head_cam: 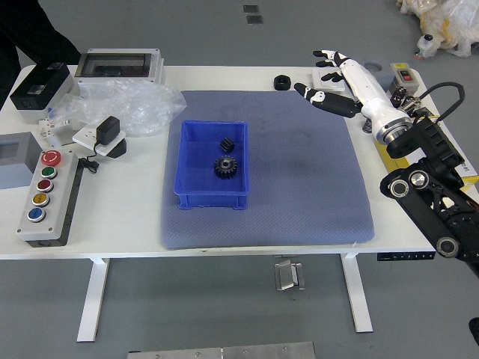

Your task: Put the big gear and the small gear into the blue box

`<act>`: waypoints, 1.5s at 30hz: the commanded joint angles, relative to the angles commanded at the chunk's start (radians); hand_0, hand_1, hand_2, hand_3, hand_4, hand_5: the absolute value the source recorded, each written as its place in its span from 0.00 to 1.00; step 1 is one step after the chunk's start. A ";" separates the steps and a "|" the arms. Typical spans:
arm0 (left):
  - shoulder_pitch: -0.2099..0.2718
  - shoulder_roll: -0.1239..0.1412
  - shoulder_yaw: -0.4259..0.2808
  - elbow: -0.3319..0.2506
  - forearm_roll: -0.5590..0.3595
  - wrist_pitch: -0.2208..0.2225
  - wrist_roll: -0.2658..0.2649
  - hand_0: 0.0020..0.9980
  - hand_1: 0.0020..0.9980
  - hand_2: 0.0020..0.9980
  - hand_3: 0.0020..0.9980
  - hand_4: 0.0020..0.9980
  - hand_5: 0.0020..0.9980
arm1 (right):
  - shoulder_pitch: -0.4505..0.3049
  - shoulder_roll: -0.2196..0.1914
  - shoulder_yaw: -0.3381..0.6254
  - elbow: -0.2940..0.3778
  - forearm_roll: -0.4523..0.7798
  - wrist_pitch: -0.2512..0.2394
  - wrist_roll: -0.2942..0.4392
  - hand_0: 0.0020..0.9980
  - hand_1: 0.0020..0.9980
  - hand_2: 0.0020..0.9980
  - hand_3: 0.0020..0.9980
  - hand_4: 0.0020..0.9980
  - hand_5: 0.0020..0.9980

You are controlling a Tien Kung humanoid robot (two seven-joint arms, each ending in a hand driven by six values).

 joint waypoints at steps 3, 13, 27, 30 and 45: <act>0.000 0.001 0.001 0.000 -0.002 0.001 -0.001 0.85 0.82 0.79 0.82 0.66 0.31 | -0.019 -0.001 0.024 0.004 0.059 0.002 0.018 0.76 0.74 0.86 0.92 0.83 0.57; 0.000 0.000 0.002 0.000 -0.006 0.002 -0.003 0.85 0.82 0.79 0.82 0.66 0.31 | -0.083 0.006 0.089 0.009 0.275 0.004 0.093 0.78 0.76 0.87 0.92 0.82 0.57; -0.003 -0.002 0.007 0.000 -0.014 0.004 -0.007 0.85 0.82 0.79 0.82 0.66 0.31 | -0.153 0.021 0.170 0.032 0.564 0.034 0.172 0.80 0.77 0.87 0.92 0.79 0.55; -0.001 -0.002 0.009 0.000 -0.016 0.004 -0.008 0.85 0.82 0.79 0.82 0.66 0.31 | -0.167 0.025 0.186 0.037 0.600 0.043 0.184 0.80 0.77 0.87 0.91 0.79 0.55; 0.001 -0.004 0.009 0.000 -0.015 0.005 -0.008 0.85 0.82 0.79 0.82 0.66 0.31 | -0.209 0.024 0.210 0.032 0.720 0.078 0.213 0.80 0.77 0.87 0.90 0.78 0.55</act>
